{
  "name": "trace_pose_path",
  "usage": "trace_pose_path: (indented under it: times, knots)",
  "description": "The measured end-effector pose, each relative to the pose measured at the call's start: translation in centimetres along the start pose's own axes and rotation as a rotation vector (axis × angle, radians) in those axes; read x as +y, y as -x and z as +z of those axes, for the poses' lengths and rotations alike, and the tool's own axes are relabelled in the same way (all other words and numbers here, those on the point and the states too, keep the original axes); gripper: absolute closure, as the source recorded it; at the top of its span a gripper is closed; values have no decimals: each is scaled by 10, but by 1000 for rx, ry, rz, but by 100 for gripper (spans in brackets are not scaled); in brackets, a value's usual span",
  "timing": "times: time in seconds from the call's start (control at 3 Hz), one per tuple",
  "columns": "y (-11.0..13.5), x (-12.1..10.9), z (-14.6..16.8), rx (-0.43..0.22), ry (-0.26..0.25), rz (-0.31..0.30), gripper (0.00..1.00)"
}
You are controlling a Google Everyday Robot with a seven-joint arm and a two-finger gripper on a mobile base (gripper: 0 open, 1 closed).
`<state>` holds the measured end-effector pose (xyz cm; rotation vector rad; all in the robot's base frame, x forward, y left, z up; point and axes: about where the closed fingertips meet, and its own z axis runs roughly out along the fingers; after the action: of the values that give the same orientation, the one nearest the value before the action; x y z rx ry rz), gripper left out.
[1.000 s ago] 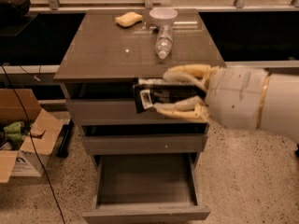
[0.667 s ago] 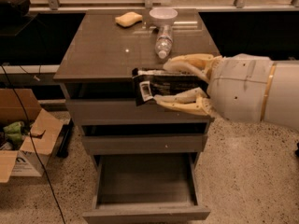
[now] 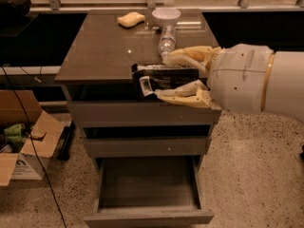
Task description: Pick rxbar chocolate from bottom drawer and place on counter
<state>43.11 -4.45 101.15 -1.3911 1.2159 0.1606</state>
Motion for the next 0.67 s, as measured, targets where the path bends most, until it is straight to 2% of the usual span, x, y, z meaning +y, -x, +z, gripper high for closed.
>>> trace_pose_path:
  times: [0.33,0.67]
  knots:
    - [-10,-40,4,32,-10,-44,100]
    - [-40,-84,13,69,-15,-52,100]
